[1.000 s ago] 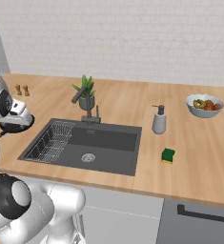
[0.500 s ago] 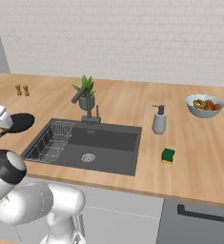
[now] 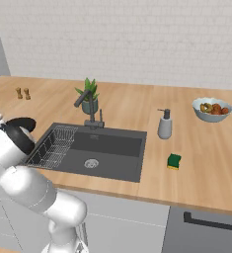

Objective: Pick the pan and sponge and place them into the sink. Then turn on the water.

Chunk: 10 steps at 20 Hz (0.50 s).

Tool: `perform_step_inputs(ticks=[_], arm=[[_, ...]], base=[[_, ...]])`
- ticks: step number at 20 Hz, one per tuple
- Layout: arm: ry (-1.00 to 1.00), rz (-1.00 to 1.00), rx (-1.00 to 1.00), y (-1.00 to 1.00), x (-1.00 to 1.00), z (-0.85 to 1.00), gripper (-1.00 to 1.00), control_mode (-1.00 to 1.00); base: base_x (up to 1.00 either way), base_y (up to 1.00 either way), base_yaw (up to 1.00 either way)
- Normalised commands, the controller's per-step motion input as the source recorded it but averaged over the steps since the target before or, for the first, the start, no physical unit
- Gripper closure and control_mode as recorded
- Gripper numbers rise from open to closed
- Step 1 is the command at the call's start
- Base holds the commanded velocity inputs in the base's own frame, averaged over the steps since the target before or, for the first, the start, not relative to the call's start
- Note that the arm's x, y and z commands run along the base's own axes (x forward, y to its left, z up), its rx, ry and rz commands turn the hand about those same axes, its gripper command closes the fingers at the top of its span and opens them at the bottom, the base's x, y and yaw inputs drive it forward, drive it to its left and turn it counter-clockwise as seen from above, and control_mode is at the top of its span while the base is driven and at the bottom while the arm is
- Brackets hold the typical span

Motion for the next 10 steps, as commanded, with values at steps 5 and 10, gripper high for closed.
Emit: perform_step_inputs(ticks=[5, 10], arm=[[0.07, -0.04, -0.03, 0.61, 0.33, -0.34, -1.0, -1.0], [0.08, -0.03, -0.07, 0.46, 0.31, -0.35, -1.0, -1.0]], base=[[0.0, 0.0, 0.0], [0.0, 0.0, 0.0]])
